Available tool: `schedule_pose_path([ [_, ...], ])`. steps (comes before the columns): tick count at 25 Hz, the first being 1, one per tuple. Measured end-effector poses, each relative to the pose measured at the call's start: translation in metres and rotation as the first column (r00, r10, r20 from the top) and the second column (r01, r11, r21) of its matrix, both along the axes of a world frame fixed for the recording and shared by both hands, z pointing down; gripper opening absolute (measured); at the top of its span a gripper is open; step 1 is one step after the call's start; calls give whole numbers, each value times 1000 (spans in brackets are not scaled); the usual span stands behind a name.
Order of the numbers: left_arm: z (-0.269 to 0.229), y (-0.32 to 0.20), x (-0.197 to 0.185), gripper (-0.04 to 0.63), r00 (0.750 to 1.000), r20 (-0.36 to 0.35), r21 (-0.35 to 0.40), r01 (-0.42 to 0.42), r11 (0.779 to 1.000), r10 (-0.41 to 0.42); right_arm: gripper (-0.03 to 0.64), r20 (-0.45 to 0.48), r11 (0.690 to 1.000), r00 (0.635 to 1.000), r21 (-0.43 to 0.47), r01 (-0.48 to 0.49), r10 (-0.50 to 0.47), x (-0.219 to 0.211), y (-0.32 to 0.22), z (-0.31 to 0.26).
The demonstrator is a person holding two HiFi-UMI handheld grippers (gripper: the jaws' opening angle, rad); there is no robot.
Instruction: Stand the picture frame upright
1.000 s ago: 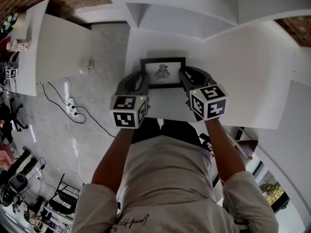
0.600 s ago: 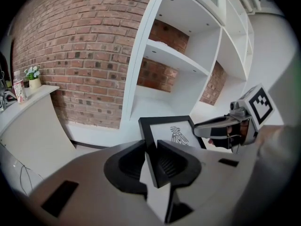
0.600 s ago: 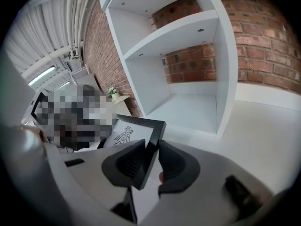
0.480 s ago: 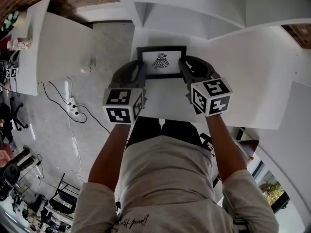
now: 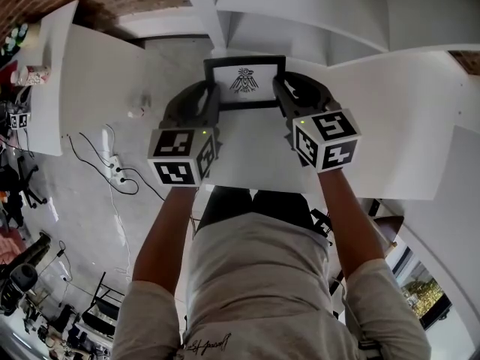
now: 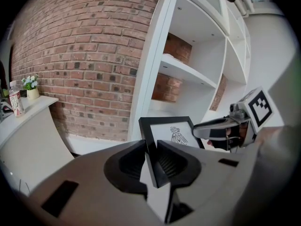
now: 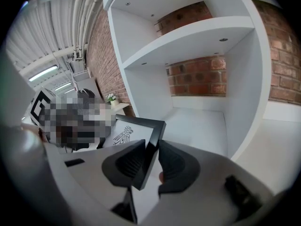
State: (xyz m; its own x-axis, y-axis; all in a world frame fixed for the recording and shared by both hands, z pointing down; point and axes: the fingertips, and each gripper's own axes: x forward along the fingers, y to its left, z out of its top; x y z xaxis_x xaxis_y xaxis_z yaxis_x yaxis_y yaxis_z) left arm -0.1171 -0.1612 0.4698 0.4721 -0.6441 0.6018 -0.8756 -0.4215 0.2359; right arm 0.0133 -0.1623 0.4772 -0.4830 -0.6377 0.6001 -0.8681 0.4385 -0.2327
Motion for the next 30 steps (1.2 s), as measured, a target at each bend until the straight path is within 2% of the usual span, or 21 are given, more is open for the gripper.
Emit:
schedule_pose_path([
  [17,-7,-41,-6,84,1000,0,86,7,996,-7,97,30,997,997,29,-67,66,-5,-40,-4],
  [30,14,-49,-7,84,1000,10,74,8,997,-8,91,60,993,992,20,-116,115,-4,-49,11],
])
